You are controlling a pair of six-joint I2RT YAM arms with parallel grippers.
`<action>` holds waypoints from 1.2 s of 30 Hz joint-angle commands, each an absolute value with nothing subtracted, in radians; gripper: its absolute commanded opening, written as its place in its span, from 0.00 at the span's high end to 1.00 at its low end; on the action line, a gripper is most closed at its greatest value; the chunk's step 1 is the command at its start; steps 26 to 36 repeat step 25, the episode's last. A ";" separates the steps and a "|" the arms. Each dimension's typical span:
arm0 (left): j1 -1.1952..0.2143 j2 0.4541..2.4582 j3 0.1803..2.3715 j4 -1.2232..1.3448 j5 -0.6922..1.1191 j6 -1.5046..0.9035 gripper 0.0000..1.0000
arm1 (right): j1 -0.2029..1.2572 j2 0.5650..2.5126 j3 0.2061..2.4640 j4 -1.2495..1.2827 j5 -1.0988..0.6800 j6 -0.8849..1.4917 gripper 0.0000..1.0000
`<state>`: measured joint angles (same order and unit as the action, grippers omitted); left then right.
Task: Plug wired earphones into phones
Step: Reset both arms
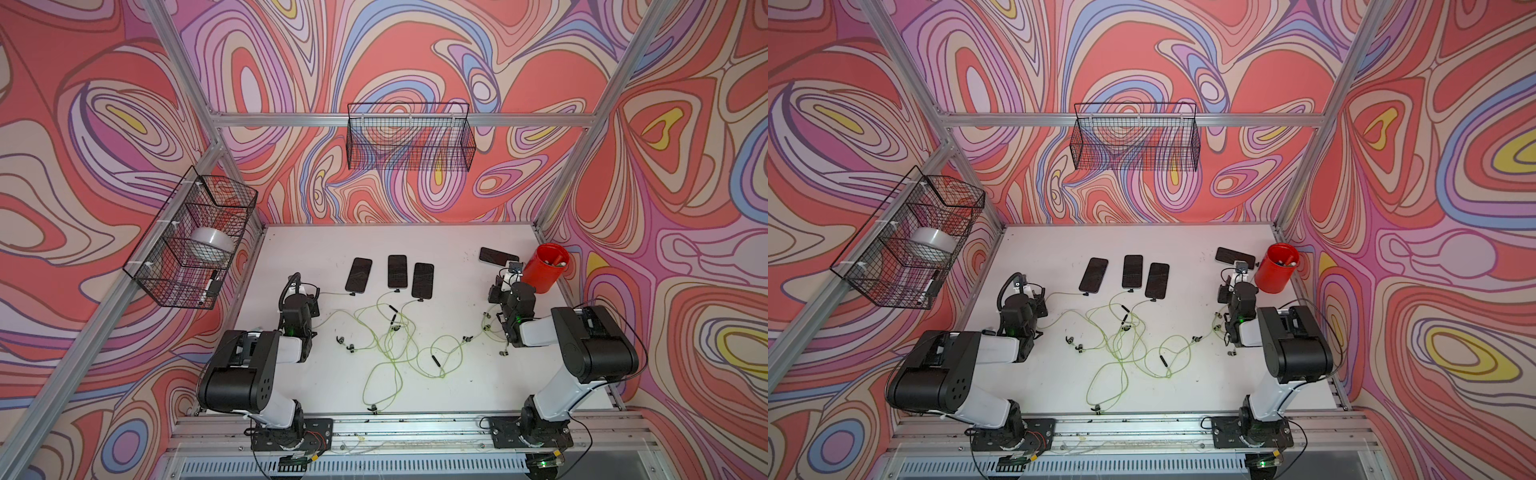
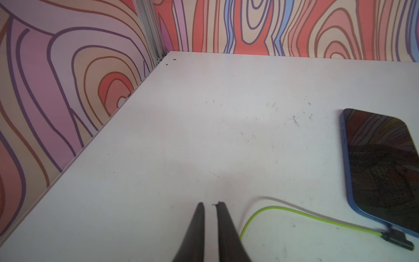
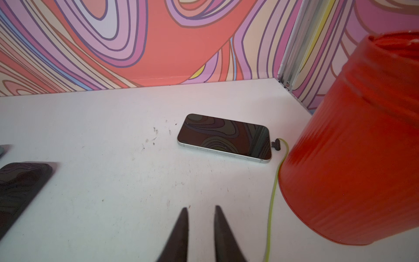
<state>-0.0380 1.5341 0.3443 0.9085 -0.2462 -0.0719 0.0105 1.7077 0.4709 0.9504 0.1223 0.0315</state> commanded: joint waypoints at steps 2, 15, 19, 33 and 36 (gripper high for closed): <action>-0.032 1.538 0.358 0.920 -0.244 -0.071 0.03 | 0.012 1.713 0.468 0.958 0.121 0.032 0.21; -0.034 1.540 0.364 0.916 -0.192 -0.045 0.00 | 0.012 1.713 0.468 0.959 0.121 0.031 0.02; -0.034 1.544 0.368 0.910 -0.189 -0.045 0.00 | 0.012 1.713 0.468 0.959 0.121 0.032 0.02; -0.033 1.542 0.367 0.908 -0.189 -0.046 0.00 | 0.012 1.713 0.468 0.959 0.121 0.033 0.02; -0.033 1.542 0.367 0.908 -0.189 -0.046 0.00 | 0.012 1.713 0.468 0.959 0.121 0.033 0.02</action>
